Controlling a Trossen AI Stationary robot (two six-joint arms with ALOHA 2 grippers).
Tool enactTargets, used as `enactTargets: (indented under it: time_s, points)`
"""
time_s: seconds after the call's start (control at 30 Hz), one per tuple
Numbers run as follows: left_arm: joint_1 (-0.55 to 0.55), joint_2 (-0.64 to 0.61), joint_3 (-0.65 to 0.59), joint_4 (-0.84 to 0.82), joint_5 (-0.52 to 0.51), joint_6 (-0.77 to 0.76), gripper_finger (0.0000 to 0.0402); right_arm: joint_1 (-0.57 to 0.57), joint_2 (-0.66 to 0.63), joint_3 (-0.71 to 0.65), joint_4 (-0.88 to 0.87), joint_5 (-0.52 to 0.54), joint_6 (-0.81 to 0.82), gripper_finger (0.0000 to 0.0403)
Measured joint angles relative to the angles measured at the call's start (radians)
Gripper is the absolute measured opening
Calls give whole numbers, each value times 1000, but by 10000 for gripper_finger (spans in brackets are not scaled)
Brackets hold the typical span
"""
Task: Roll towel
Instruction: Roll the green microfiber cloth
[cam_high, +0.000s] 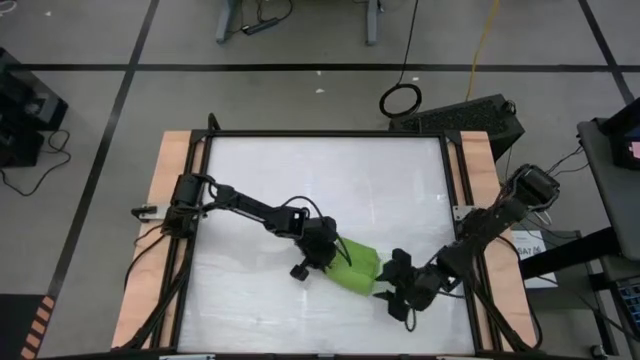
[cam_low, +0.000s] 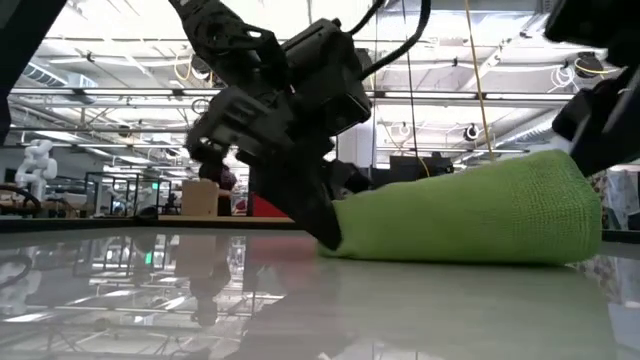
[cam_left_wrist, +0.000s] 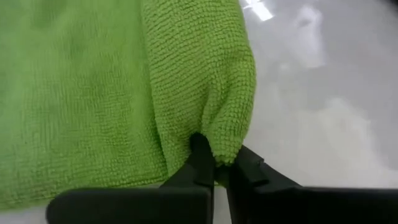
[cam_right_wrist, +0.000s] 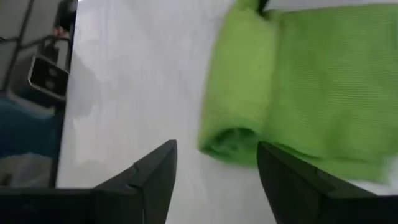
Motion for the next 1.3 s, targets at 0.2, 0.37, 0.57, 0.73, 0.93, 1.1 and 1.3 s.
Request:
enactTargets:
  time_s: [0.2, 0.37, 0.57, 0.73, 0.93, 1.1, 1.3]
  points:
    - [8, 2, -2, -32, 119, -62, 17, 55, -3, 0, 28, 81, -152, 211]
    - [12, 2, -2, -43, 157, -116, 17, 46, 31, 1, 142, 139, -300, 212]
    - [39, 2, -2, -44, 189, -181, 17, 5, 69, 2, 253, 146, -441, 247]
    - [76, 2, -2, -43, 242, -231, 18, -16, 119, 2, 290, 142, -494, 286]
    - [115, 2, -2, -41, 321, -284, 18, -16, 224, 51, 216, 168, -496, 276]
    - [132, 2, -2, -41, 396, -292, 18, -18, 343, 124, 87, 249, -442, 242]
    - [137, 1, -2, -51, 438, -289, 18, -15, 409, 146, 79, 321, -257, 189]
